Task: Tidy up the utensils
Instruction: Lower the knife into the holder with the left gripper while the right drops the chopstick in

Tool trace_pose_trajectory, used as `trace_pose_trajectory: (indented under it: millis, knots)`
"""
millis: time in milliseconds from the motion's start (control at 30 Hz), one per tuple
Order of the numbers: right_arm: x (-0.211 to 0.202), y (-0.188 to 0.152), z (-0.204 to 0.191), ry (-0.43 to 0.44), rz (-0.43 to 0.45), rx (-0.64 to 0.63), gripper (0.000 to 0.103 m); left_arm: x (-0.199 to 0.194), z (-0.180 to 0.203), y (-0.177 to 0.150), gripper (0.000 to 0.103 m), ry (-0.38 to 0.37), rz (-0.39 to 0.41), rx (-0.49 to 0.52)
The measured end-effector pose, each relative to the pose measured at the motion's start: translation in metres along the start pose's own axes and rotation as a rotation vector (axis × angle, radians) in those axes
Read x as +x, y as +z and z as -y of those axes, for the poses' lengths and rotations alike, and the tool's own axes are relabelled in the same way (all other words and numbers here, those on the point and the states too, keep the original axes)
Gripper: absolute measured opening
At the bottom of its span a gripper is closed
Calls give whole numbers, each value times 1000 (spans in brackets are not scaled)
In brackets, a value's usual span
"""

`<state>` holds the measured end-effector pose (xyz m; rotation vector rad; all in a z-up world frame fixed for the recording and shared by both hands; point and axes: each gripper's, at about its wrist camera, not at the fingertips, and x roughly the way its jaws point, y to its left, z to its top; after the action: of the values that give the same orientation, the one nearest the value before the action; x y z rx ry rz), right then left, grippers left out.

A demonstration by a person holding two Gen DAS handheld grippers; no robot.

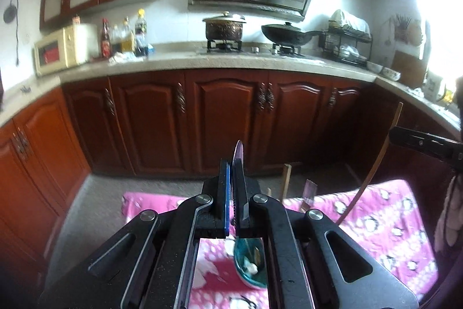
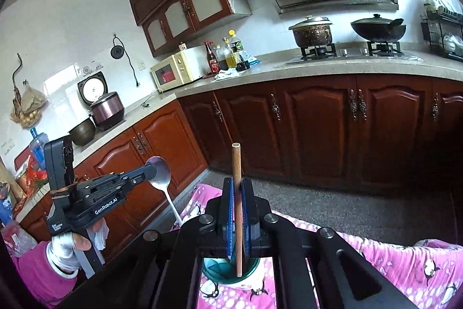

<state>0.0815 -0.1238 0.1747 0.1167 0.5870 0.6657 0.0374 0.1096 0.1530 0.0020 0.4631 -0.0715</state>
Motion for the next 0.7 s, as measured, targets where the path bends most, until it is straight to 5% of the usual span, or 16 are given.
trace_pose_trajectory:
  millis: [333, 700]
  knots:
    - [41, 0, -2, -26, -25, -40, 5, 33, 22, -15, 0, 105, 41, 125]
    - [81, -31, 19, -21, -106, 0, 5, 72, 33, -43, 0, 102, -46, 159]
